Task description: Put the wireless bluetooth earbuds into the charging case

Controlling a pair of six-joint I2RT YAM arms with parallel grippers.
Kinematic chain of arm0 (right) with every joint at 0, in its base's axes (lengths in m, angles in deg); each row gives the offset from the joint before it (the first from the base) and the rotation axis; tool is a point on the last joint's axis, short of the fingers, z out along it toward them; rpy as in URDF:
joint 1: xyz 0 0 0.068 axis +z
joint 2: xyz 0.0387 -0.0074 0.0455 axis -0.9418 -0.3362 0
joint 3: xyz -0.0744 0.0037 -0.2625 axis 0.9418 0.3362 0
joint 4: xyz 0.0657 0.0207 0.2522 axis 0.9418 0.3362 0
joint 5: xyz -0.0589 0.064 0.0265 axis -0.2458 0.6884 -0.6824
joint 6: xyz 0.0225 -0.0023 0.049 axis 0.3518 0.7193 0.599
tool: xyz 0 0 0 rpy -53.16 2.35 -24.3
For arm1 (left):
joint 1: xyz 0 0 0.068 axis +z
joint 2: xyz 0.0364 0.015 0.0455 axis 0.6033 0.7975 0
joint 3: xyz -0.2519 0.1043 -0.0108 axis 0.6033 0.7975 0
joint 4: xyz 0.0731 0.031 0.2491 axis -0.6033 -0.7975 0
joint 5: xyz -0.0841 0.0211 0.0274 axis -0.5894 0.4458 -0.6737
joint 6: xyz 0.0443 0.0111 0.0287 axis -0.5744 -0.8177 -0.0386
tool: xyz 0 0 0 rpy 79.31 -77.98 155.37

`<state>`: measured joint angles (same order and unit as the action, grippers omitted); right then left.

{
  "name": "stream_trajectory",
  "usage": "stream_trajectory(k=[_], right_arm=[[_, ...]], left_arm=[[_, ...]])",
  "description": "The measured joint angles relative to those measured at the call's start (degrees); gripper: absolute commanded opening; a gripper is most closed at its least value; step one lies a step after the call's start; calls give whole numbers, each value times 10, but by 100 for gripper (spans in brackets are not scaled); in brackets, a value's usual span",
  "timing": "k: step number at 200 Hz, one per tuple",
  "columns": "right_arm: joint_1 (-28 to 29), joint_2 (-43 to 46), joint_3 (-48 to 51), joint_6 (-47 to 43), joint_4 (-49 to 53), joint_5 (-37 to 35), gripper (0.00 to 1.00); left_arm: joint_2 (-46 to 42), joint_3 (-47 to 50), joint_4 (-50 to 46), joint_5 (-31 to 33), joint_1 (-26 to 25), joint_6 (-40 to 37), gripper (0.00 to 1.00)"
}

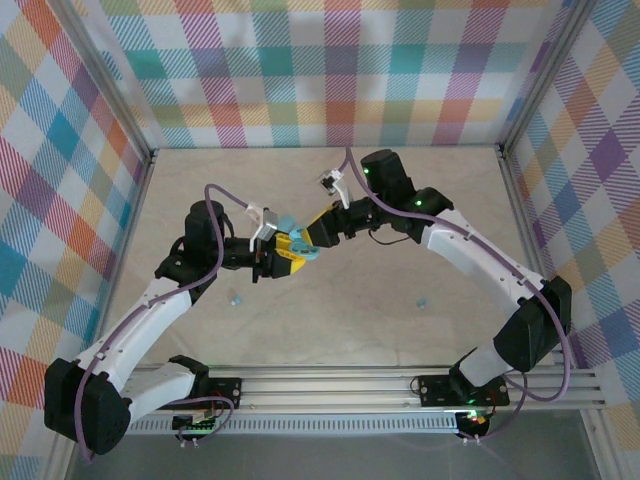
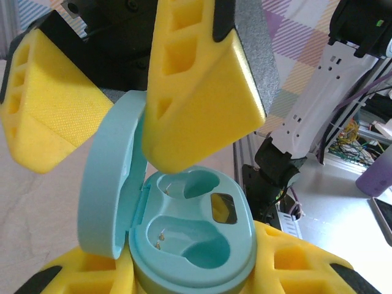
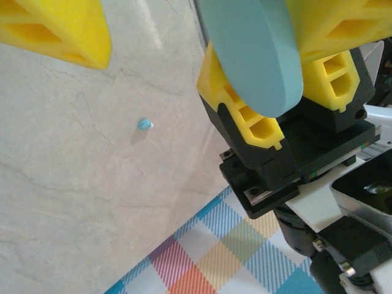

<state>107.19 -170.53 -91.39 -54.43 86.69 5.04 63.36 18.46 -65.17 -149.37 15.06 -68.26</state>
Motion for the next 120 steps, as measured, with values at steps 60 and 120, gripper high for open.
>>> stream_trajectory(k=[60,120], right_arm=[[-5,0,0,18,3,-26,78],[-12,22,0,32,4,-34,81]], left_arm=[[0,0,1,33,0,0,0],[0,5,3,71,1,4,0]])
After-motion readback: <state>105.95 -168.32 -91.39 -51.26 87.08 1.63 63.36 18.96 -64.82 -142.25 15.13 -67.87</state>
